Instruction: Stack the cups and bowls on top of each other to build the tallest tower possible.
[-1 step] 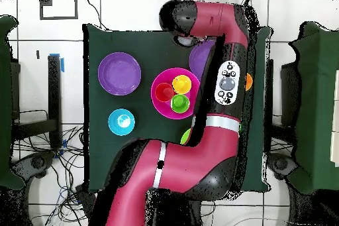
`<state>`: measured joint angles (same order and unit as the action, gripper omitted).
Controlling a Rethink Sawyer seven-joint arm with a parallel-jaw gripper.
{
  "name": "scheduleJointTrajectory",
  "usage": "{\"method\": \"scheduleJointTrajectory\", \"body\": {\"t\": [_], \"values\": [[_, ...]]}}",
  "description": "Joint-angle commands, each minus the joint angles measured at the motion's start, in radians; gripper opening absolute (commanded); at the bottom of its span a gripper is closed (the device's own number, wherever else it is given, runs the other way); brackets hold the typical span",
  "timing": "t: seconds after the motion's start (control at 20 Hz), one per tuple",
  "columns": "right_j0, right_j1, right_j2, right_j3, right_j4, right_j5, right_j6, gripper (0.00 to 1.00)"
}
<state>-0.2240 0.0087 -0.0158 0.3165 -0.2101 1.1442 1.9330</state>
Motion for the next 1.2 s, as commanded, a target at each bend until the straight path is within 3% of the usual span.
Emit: {"method": "scheduleJointTrajectory", "body": {"t": [0.05, 0.3, 0.5, 0.85, 1.2], "values": [[-0.032, 0.026, 0.075, 0.233, -0.026, -0.134, -0.316, 1.0], [-0.047, 0.014, 0.075, 0.326, -0.036, -0.218, -0.309, 1.0], [-0.05, 0.014, 0.07, 0.353, -0.045, -0.197, -0.3, 1.0], [-0.05, 0.027, 0.083, 0.315, -0.04, -0.09, -0.331, 1.0], [-0.056, 0.063, 0.104, 0.258, -0.042, -0.096, -0.355, 1.0]]}}
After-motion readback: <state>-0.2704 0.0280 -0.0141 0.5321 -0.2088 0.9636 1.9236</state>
